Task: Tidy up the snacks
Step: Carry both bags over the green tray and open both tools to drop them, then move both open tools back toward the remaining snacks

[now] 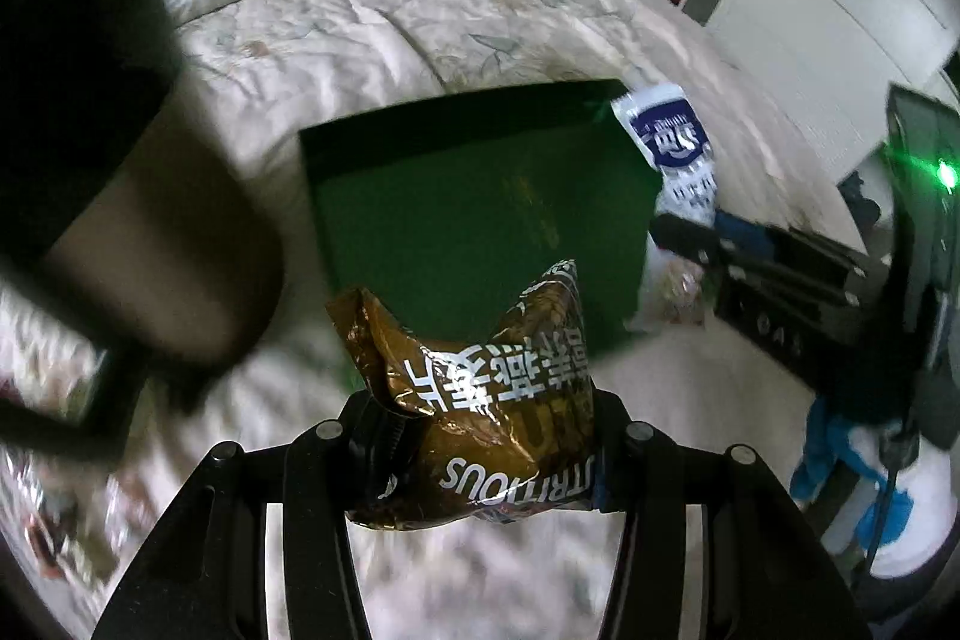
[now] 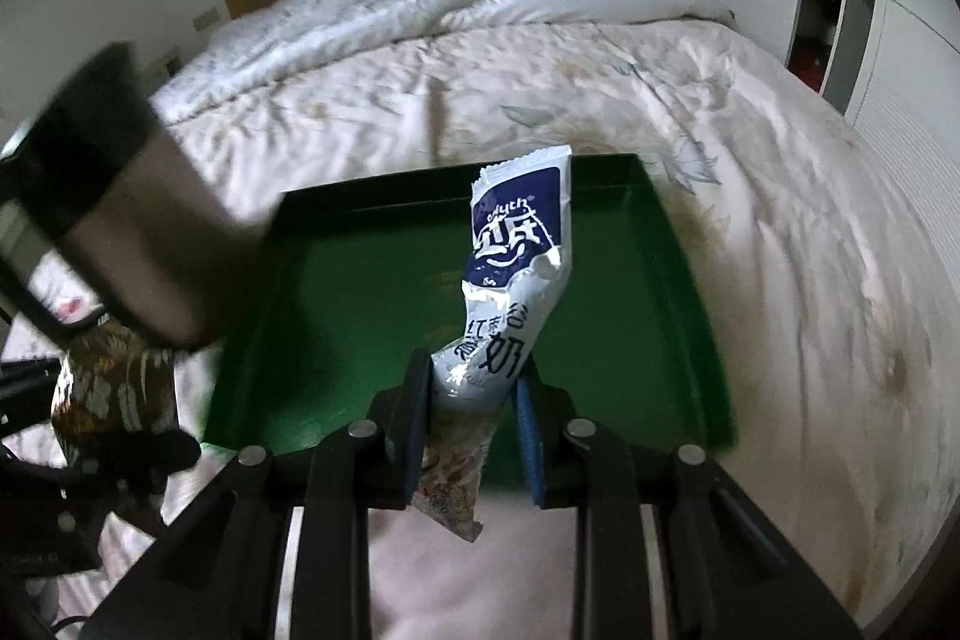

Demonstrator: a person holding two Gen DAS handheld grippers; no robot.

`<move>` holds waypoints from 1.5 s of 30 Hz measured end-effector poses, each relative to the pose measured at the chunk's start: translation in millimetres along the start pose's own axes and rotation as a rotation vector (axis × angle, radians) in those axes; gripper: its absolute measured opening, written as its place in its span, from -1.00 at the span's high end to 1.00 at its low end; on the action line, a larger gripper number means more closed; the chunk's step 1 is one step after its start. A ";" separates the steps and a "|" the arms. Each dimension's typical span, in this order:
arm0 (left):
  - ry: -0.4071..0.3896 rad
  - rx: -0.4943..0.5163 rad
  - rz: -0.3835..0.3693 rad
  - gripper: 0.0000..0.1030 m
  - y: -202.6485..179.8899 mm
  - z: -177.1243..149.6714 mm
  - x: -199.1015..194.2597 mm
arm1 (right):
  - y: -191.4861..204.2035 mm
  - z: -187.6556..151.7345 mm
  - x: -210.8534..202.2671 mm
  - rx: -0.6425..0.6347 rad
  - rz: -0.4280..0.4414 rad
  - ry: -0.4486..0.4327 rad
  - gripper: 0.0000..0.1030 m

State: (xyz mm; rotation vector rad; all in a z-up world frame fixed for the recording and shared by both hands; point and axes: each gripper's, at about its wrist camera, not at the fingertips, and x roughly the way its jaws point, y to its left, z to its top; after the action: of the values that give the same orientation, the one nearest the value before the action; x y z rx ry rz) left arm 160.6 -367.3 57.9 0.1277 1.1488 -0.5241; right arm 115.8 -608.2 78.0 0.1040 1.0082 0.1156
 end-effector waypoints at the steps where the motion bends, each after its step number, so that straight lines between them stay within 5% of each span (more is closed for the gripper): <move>1: 0.002 -0.014 0.003 0.16 1.7 9.4 9.4 | -5.7 6.5 9.5 -0.008 -0.003 0.012 1.00; 11: 0.071 -0.057 0.059 0.15 15.6 61.2 100.5 | -32.2 51.4 83.3 -0.045 -0.038 0.081 1.00; 19: 0.055 -0.065 0.075 0.10 16.1 76.3 124.1 | -42.3 61.2 106.1 -0.059 -0.049 0.092 1.00; 23: 0.058 -0.055 0.088 0.01 13.5 82.5 126.7 | -44.2 61.9 110.8 -0.069 -0.059 0.096 0.74; 25: 0.052 -0.056 0.088 -0.12 12.7 83.3 124.3 | -42.6 61.1 111.5 -0.080 -0.064 0.103 0.48; 26: 0.048 -0.055 0.089 -0.14 11.7 83.4 122.5 | -41.7 60.4 110.7 -0.086 -0.064 0.104 0.08; 28: 0.042 -0.044 0.104 -0.15 8.3 83.0 117.4 | -40.7 59.1 105.9 -0.092 -0.076 0.095 -0.28; 35: 0.003 -0.041 0.124 -0.18 0.1 84.9 85.0 | -42.9 57.5 62.5 -0.076 -0.092 0.027 -0.54; 45: -0.092 -0.022 0.047 -0.18 -17.0 55.6 -13.0 | -42.5 34.9 -44.1 -0.031 -0.106 -0.102 -0.57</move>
State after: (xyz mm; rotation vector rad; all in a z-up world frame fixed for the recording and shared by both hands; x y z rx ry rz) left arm 195.3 -397.8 95.6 0.1101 1.0591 -0.4711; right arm 124.2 -657.8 127.4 0.0272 0.9081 0.0288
